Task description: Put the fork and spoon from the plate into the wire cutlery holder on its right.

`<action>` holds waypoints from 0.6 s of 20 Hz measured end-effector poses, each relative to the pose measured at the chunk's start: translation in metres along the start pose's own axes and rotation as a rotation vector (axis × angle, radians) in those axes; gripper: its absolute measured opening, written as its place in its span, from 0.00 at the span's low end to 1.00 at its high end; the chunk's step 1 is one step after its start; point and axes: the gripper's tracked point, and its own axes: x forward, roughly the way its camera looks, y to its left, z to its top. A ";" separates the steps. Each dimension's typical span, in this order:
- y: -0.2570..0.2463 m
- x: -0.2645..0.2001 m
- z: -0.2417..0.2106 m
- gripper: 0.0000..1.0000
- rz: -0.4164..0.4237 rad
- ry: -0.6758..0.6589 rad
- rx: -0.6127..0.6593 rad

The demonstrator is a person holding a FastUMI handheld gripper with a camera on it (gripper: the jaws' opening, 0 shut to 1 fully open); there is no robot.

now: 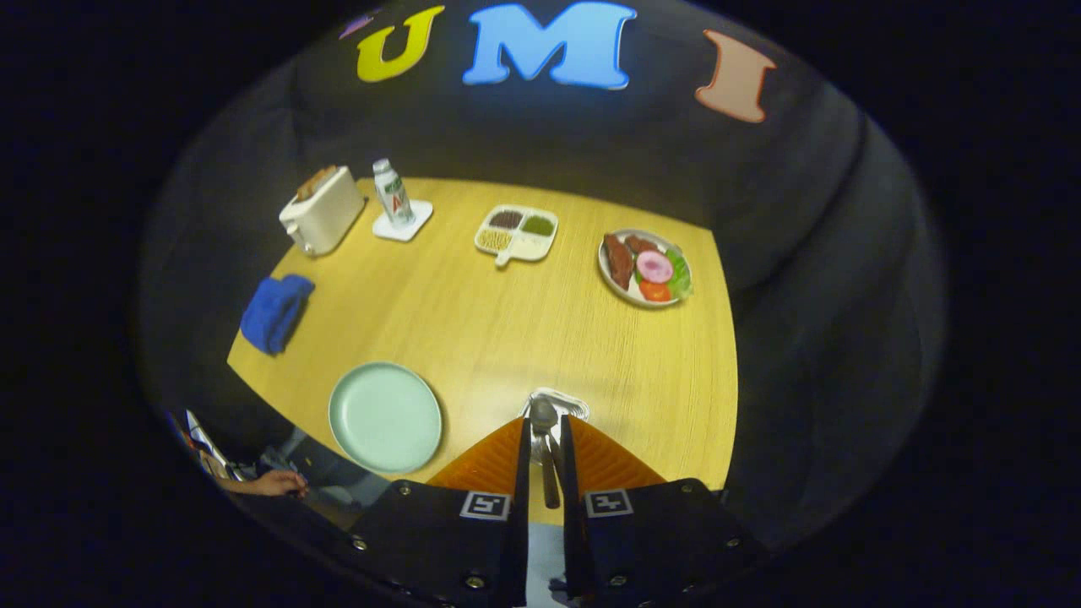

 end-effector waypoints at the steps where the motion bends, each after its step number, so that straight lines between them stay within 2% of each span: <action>1: 0.011 -0.011 0.007 0.18 -0.013 -0.094 0.022; 5: 0.059 -0.045 0.022 0.18 -0.036 -0.359 0.071; 8: 0.081 -0.070 0.034 0.18 -0.099 -0.503 0.040; 12: 0.105 -0.097 0.050 0.17 -0.141 -0.666 0.040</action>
